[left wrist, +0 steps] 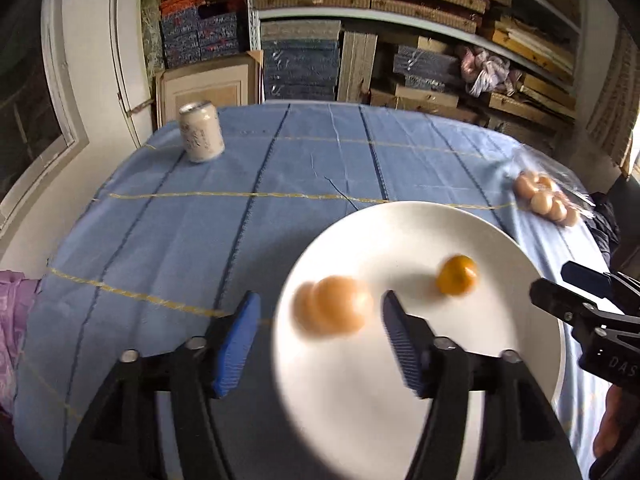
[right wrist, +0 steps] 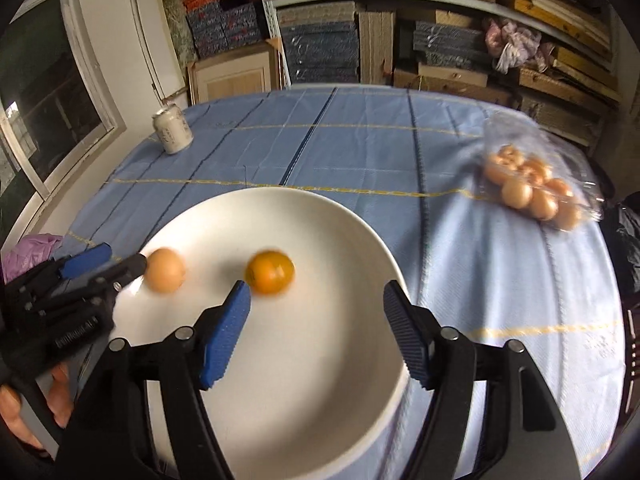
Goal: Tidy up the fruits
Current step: 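Carry both fruits over the white plate and open both tools to release them, then withdraw both open tools from the plate back toward the fruit cluster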
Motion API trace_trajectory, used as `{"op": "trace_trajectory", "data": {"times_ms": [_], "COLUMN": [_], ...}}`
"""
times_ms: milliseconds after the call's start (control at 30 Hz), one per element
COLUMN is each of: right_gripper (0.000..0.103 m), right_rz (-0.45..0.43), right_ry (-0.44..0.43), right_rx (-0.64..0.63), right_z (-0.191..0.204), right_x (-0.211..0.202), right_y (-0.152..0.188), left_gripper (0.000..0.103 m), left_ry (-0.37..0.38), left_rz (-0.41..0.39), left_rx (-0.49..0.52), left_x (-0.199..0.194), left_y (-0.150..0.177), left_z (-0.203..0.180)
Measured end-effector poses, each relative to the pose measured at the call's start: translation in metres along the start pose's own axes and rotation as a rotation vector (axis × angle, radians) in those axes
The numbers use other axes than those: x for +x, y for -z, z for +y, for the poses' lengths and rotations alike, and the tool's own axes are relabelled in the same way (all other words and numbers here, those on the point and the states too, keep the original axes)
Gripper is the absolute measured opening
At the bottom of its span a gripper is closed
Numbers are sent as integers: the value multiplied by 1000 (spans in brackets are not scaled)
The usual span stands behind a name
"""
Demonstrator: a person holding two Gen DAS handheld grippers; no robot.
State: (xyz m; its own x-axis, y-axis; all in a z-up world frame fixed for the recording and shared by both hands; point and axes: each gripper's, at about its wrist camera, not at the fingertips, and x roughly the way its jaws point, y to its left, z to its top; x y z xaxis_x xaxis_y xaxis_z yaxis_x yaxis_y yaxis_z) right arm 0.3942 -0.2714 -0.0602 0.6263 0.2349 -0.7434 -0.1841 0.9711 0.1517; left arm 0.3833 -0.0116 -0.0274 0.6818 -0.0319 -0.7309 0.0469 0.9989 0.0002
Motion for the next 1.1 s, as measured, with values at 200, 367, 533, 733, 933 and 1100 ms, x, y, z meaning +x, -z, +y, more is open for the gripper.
{"op": "trace_trajectory", "data": {"times_ms": [200, 367, 533, 733, 933, 1100], "right_gripper": [70, 72, 73, 83, 83, 83], "right_rz": [-39, -20, -19, -69, -75, -75], "right_ry": [28, -2, -1, 24, 27, 31], "right_rx": [-97, -128, -136, -163, -124, -93], "right_z": [22, 36, 50, 71, 73, 64], "right_x": [-82, -128, -150, -157, -150, -150], "right_y": [72, 155, 222, 269, 282, 279], "left_gripper": [80, 83, 83, 84, 84, 85], "left_ry": [12, 31, 65, 75, 88, 85], "left_rz": [-53, -60, -27, -13, -10, -12], "left_rx": [74, 122, 110, 68, 20, 1], "left_x": [-75, -114, -135, -149, -163, -172], "left_y": [53, 114, 169, 216, 237, 245], "left_z": [5, 5, 8, 15, 22, 25]}}
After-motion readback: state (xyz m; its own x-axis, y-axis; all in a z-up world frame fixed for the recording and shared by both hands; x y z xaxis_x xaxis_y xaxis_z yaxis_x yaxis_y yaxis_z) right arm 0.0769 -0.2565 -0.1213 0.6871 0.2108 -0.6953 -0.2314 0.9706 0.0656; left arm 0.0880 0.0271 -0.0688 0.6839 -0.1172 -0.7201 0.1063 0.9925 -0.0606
